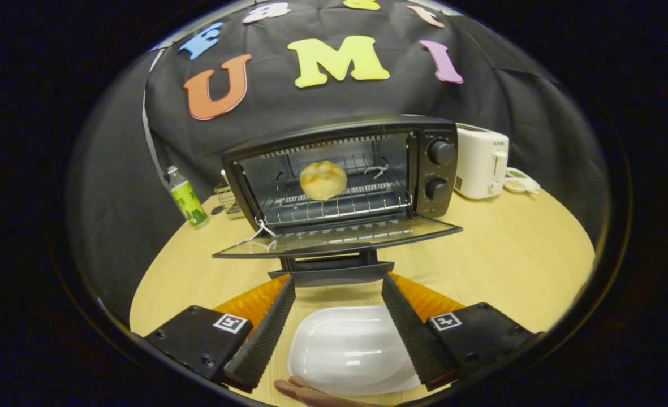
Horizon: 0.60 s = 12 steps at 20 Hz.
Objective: Open the toaster oven, put the food inside, and close the toaster oven door.
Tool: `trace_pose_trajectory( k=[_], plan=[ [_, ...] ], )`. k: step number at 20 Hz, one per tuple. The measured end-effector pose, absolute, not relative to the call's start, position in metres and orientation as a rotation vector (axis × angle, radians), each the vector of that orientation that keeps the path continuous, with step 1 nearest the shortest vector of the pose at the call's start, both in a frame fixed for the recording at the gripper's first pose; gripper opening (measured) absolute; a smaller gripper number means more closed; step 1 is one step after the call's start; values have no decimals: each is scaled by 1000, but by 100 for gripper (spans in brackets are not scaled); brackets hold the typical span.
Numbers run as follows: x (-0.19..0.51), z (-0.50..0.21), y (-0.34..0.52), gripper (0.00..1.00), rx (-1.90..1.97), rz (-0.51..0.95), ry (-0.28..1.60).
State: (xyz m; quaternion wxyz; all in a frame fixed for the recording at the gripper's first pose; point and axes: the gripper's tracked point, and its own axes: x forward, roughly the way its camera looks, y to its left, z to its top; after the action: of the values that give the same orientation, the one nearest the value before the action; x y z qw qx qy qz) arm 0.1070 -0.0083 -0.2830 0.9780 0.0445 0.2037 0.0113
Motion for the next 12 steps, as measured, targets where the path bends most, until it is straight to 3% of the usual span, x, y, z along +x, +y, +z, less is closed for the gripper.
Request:
trace_pose_trajectory(
  k=[5,12],
  plan=[
    [134,-246,-7,100,-38,5,211],
    [173,-242,7,100,-62,52,179]
  ],
)
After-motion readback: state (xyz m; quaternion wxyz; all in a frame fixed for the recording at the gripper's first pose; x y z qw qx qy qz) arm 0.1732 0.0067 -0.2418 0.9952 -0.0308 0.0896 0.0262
